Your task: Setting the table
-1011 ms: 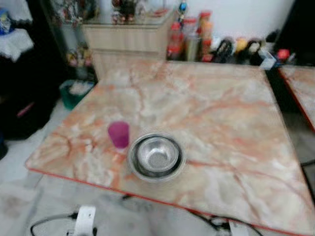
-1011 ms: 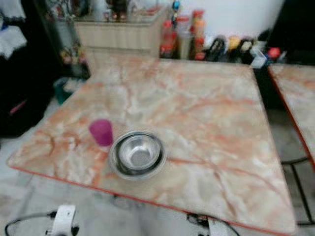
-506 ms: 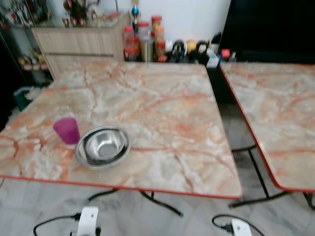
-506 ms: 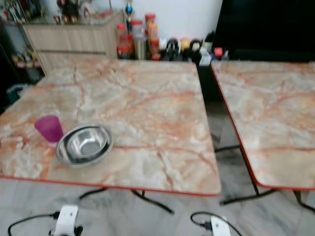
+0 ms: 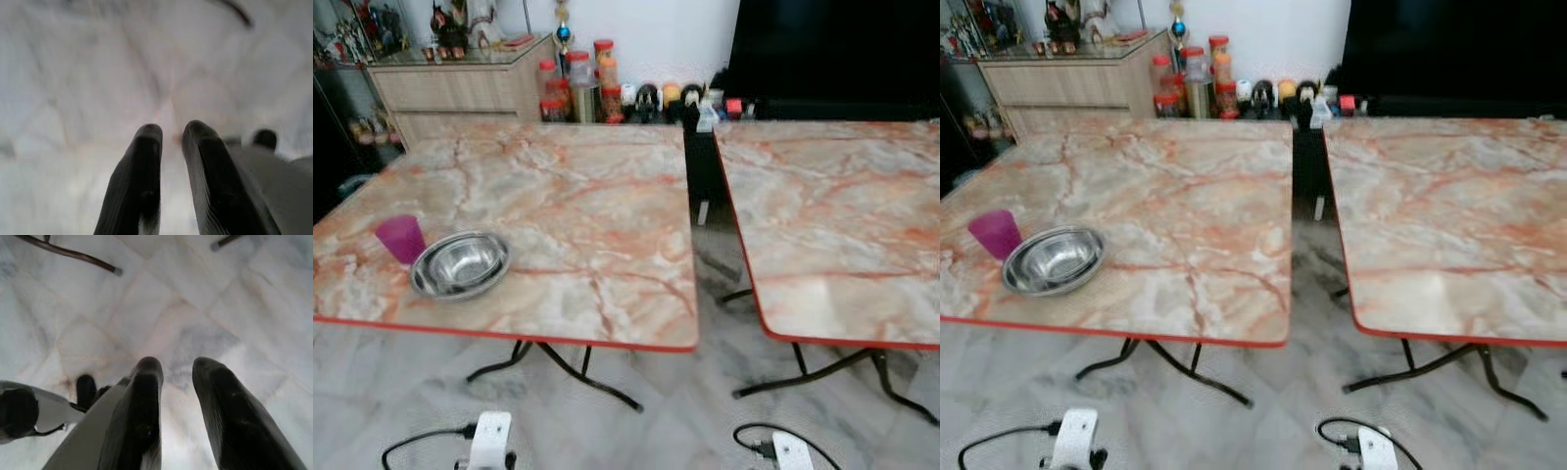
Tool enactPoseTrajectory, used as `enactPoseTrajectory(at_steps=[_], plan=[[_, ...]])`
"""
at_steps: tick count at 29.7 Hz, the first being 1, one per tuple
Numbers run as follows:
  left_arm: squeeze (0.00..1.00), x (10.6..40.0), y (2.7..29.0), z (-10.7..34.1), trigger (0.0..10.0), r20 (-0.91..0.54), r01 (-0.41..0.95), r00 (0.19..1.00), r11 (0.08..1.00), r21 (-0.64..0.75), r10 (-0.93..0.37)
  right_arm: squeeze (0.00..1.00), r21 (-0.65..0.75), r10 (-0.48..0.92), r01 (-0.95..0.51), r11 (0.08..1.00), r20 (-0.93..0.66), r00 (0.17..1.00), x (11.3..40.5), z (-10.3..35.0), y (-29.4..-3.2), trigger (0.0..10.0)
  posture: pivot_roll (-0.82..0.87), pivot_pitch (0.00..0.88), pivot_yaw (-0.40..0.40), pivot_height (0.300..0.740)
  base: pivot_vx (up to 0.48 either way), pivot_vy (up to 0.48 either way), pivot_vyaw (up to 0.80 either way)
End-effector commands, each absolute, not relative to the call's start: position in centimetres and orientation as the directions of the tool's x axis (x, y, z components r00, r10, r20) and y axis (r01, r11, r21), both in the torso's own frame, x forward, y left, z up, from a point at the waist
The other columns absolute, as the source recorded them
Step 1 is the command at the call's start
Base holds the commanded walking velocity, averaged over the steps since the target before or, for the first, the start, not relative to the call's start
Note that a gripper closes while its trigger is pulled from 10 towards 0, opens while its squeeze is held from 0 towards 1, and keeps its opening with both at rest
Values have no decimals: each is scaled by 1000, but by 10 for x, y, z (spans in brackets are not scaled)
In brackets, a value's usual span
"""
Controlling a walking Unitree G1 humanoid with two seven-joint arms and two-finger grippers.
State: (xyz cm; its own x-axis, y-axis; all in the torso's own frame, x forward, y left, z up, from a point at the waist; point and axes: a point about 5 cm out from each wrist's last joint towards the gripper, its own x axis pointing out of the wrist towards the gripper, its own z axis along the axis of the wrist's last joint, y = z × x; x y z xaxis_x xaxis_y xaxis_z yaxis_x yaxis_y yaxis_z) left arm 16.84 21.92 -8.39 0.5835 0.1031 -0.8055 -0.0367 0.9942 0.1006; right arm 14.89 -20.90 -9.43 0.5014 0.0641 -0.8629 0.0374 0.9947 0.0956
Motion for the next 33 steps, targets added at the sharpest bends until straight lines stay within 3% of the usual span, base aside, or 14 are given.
enactPoseTrajectory(at_steps=[1, 7, 15, 33], plan=[[0, 169, 220, -84, 10000, -805, -55, 583, 994, 92, 107, 0, 81, 46, 46, 996, -857, 513, 152, -92, -214, 10000, 73, 0, -10, 728, 0, -315, 0], [0, 165, 219, -86, 10000, -813, -62, 572, 994, 90, 110, 0, 82, 44, 51, 995, -855, 516, 152, -92, -213, 10000, 72, 0, -10, 728, 0, -291, 0], [0, 164, 218, -87, 10000, -821, -35, 559, 993, 113, 113, 0, 85, 47, 49, 995, -854, 519, 152, -92, -213, 10000, 69, 0, -11, 728, 0, 0, 0], [0, 164, 219, -87, 10000, -833, -25, 539, 991, 133, 126, 0, 75, 42, 40, 996, -847, 530, 154, -91, -213, 10000, 53, 0, -18, 728, 0, -308, 0]])
